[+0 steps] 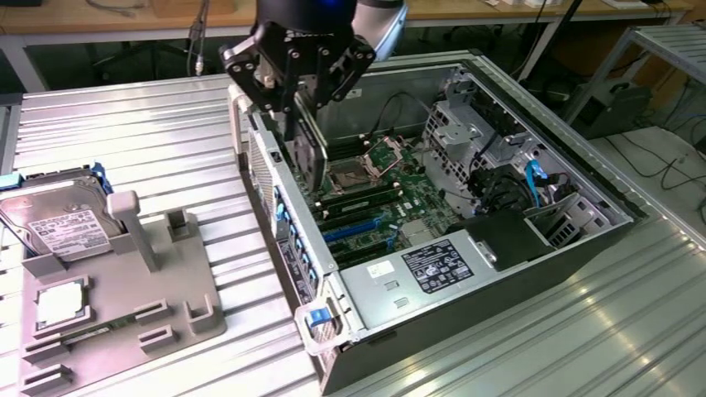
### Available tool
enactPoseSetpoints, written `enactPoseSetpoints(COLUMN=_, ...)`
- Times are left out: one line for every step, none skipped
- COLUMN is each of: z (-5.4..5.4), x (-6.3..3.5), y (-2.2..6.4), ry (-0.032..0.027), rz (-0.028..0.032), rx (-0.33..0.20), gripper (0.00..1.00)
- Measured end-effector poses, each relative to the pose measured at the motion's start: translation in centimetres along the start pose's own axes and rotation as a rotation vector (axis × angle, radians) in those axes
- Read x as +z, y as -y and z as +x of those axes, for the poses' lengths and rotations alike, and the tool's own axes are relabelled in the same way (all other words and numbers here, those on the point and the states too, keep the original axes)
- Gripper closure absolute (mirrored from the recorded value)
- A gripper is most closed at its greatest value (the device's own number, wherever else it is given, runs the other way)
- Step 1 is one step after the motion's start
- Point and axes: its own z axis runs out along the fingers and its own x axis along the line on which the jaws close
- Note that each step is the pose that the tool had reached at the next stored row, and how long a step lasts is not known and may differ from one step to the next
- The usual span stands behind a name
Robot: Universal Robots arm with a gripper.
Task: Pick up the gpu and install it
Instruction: 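Pick up the gpu and move the gpu toward the slot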
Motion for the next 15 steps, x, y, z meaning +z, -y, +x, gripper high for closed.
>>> enactPoseSetpoints(z=-0.5, x=0.00, y=0.00, ry=0.0000, rz=0.0000, rx=0.000, gripper=0.72)
enactPoseSetpoints(z=-1.0, x=0.00, y=0.01, ry=0.0000, rz=0.0000, rx=0.000, gripper=0.72)
enactPoseSetpoints(z=-1.5, x=0.01, y=0.02, ry=0.0000, rz=0.0000, rx=0.000, gripper=0.72)
enactPoseSetpoints(z=-2.1, x=0.01, y=0.03, ry=0.0000, rz=0.0001, rx=0.000, gripper=0.72)
enactPoseSetpoints(z=-2.6, x=0.02, y=0.04, ry=0.0000, rz=0.0000, rx=0.000, gripper=0.72)
enactPoseSetpoints(z=-3.1, x=0.03, y=0.04, ry=0.0000, rz=0.0000, rx=0.000, gripper=0.72)
enactPoseSetpoints(z=-3.6, x=0.03, y=0.05, ry=0.0000, rz=0.0001, rx=0.000, gripper=0.72)
enactPoseSetpoints(z=-4.1, x=0.05, y=0.06, ry=0.0001, rz=0.0000, rx=0.000, gripper=0.72)
enactPoseSetpoints(z=-4.5, x=0.05, y=0.06, ry=0.0000, rz=0.0000, rx=0.000, gripper=0.72)
enactPoseSetpoints(z=-4.9, x=0.06, y=0.06, ry=0.0000, rz=0.0001, rx=0.000, gripper=0.72)
enactPoseSetpoints(z=-5.4, x=0.06, y=0.07, ry=0.0000, rz=0.0001, rx=0.000, gripper=0.72)
enactPoseSetpoints(z=-5.9, x=0.07, y=0.08, ry=0.0001, rz=0.0000, rx=0.000, gripper=0.72)
enactPoseSetpoints(z=-6.3, x=0.09, y=0.08, ry=0.0002, rz=0.0000, rx=0.000, gripper=0.72)
enactPoseSetpoints(z=-6.8, x=0.09, y=0.09, ry=0.0002, rz=0.0000, rx=0.000, gripper=0.72)
enactPoseSetpoints(z=-7.3, x=0.09, y=0.10, ry=0.0001, rz=0.0001, rx=0.000, gripper=0.72)
